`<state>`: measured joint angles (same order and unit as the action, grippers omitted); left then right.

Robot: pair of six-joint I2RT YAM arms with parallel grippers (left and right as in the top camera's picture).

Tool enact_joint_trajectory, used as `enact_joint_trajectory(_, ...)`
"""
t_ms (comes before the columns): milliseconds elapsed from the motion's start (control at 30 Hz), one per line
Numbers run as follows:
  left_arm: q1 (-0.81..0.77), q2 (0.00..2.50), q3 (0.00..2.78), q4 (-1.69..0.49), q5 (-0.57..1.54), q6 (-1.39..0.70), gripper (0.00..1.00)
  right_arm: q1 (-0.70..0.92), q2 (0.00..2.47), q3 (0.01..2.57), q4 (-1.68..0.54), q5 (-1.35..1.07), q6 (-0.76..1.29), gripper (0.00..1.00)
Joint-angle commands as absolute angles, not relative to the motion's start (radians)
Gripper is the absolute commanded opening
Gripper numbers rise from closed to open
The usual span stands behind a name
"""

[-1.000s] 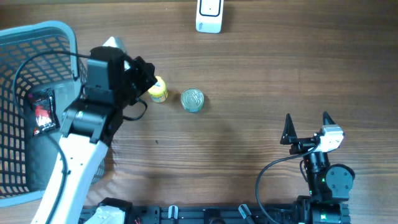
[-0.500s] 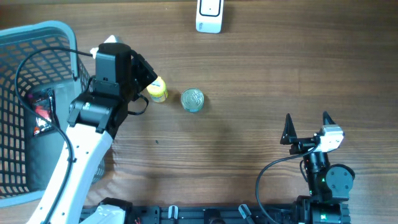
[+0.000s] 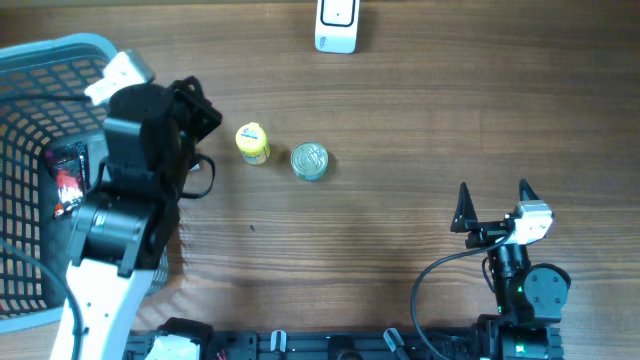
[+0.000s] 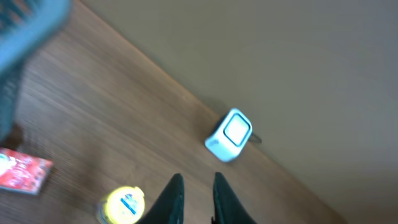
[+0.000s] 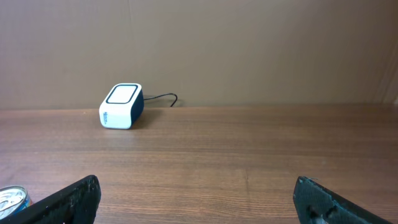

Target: Scan the item barcode

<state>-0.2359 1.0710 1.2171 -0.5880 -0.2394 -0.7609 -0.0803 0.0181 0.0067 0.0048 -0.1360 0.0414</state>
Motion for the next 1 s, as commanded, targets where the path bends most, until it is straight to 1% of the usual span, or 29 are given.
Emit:
enact_joint_trajectory(0, -0.239, 1.026, 1.237, -0.587, -0.415, -0.749, 0.18, -0.086, 0.010, 0.005, 0.008, -0.127, 0.054, 1.00)
enact_joint_trajectory(67, -0.239, 1.009, 1.237, -0.587, -0.483, -0.748, 0.25, -0.086, 0.010, 0.005, 0.008, -0.127, 0.054, 1.00)
enact_joint_trajectory(133, -0.239, 0.994, 1.237, -0.587, -0.545, -0.748, 0.30, -0.086, 0.010, 0.005, 0.008, -0.127, 0.054, 1.00)
enact_joint_trajectory(167, -0.239, 0.987, 1.237, -0.587, -0.578, -0.748, 0.34, -0.086, 0.010, 0.005, 0.008, -0.127, 0.054, 1.00)
enact_joint_trajectory(233, -0.239, 0.971, 1.237, -0.586, -0.654, -0.748, 0.47, -0.086, 0.010, 0.005, 0.008, -0.127, 0.054, 1.00)
enact_joint_trajectory(333, -0.225, 0.952, 1.237, -0.580, -0.714, -0.748, 0.59, -0.086, 0.010, 0.005, 0.008, -0.127, 0.054, 1.00)
enact_joint_trajectory(433, -0.195, 0.937, 1.237, -0.577, -0.752, -0.755, 0.66, -0.086, 0.010, 0.005, 0.008, -0.127, 0.054, 1.00)
enact_joint_trajectory(567, -0.113, 0.930, 1.237, -0.577, -0.772, -0.774, 0.72, -0.086, 0.010, 0.005, 0.008, -0.127, 0.054, 1.00)
enact_joint_trajectory(667, -0.042, 0.933, 1.237, -0.585, -0.772, -0.779, 0.73, -0.086, 0.010, 0.005, 0.008, -0.127, 0.054, 1.00)
enact_joint_trajectory(700, -0.019, 0.937, 1.237, -0.590, -0.772, -0.793, 0.75, -0.086, 0.010, 0.005, 0.008, -0.127, 0.054, 1.00)
enact_joint_trajectory(867, 0.104, 0.964, 1.237, -0.626, -0.749, -0.870, 0.76, -0.086, 0.010, 0.005, 0.008, -0.127, 0.054, 1.00)
enact_joint_trajectory(900, 0.128, 0.974, 1.237, -0.635, -0.738, -0.888, 0.77, -0.086, 0.010, 0.005, 0.008, -0.127, 0.054, 1.00)
enact_joint_trajectory(967, 0.174, 1.000, 1.237, -0.653, -0.709, -0.920, 0.86, -0.086, 0.010, 0.005, 0.008, -0.127, 0.054, 1.00)
